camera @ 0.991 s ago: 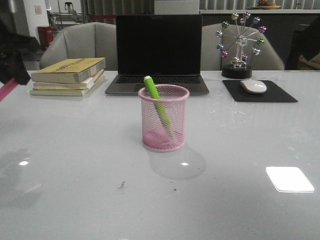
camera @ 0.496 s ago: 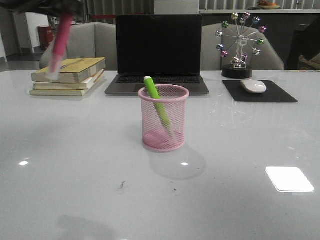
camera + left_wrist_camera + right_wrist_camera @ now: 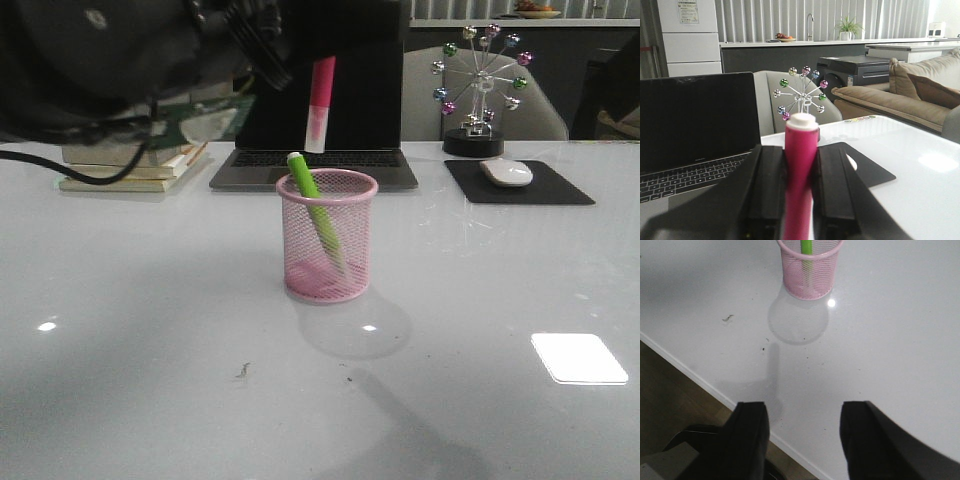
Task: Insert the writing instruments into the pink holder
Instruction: 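Lower the pink marker into the holder and open the left gripper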
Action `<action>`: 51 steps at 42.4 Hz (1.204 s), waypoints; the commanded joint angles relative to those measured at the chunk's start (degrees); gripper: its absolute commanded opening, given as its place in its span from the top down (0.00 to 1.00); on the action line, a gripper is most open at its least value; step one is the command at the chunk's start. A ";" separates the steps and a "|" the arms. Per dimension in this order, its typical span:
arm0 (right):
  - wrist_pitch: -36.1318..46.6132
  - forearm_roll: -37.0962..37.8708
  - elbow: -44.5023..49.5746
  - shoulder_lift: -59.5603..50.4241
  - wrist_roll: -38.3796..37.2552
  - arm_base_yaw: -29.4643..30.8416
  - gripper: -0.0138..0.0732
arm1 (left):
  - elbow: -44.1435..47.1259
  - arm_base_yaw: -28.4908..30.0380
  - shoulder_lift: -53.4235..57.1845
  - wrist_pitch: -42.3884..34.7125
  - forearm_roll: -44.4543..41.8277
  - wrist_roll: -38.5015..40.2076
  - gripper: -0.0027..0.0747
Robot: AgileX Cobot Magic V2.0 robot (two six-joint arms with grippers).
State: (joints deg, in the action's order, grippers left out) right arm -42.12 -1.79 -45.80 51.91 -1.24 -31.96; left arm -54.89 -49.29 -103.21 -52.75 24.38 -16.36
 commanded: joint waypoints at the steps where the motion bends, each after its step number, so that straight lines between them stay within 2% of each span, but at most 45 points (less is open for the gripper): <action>1: 3.22 0.61 -1.36 -0.57 0.09 0.08 0.33 | -4.36 -0.38 -0.63 -6.33 -0.32 0.66 0.85; 18: 3.22 0.61 -1.36 -0.57 0.09 0.08 0.33 | -8.09 0.51 -8.28 -7.21 -0.44 0.66 0.84; 21: 3.22 0.61 -1.36 -0.57 0.09 0.08 0.33 | -8.09 0.65 -9.16 -7.14 -0.44 0.66 0.78; 31: 3.22 0.61 -1.36 -0.57 0.09 0.08 0.33 | -8.09 0.65 -9.45 -5.76 -0.44 0.66 0.48; 34: 3.22 0.61 -1.36 -0.57 0.09 0.08 0.33 | -8.09 0.65 -9.17 -4.55 -0.44 0.66 0.45; 41: 3.22 0.61 -1.36 -0.57 0.09 0.08 0.33 | -8.09 0.65 -5.13 5.70 -0.55 -1.07 0.45; 46: 3.22 0.61 -1.36 -0.57 0.09 0.08 0.33 | -8.09 0.85 1.51 18.34 -0.55 -3.07 0.45; 51: 3.22 0.61 -1.36 -0.57 0.09 0.08 0.33 | -8.09 1.41 9.48 34.33 -0.64 -4.17 0.45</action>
State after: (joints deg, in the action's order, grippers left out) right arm -42.12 -1.79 -45.80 51.91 -1.24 -31.96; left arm -61.28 -48.26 -101.58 -24.53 24.49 -19.68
